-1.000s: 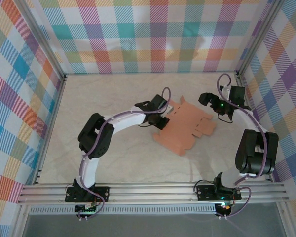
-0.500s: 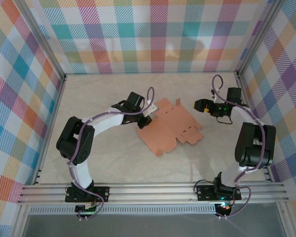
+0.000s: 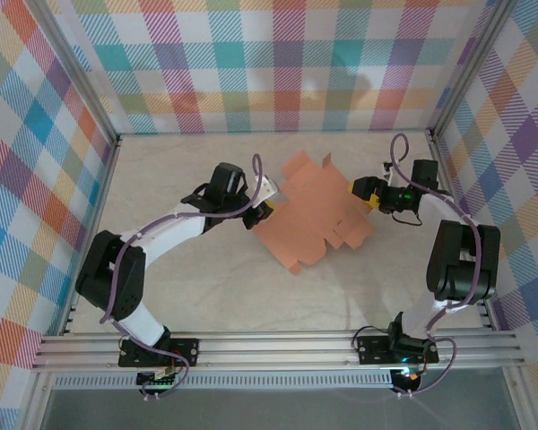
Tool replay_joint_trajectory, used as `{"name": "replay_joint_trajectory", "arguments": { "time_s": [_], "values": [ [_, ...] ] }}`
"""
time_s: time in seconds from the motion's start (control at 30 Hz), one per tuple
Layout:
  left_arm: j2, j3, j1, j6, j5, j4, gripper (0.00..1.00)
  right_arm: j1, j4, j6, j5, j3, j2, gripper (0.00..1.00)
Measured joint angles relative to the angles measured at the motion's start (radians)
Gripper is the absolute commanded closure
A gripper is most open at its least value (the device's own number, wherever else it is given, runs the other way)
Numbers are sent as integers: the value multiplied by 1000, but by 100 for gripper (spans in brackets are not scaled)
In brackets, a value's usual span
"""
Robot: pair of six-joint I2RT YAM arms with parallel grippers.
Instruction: Fold the paper box
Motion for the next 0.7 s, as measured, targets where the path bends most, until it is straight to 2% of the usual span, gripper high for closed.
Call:
{"name": "replay_joint_trajectory", "arguments": {
  "time_s": [0.43,0.57,0.7],
  "values": [
    [-30,-13,34,51,86,-14,100,0,39,-151,-18,-24,-3,0],
    [-48,-24,36,60,97,-13,100,0,24,-212,-47,8,14,7],
    [-50,-26,40,72,111,-14,100,0,8,-251,-111,49,43,21]
  ]
}}
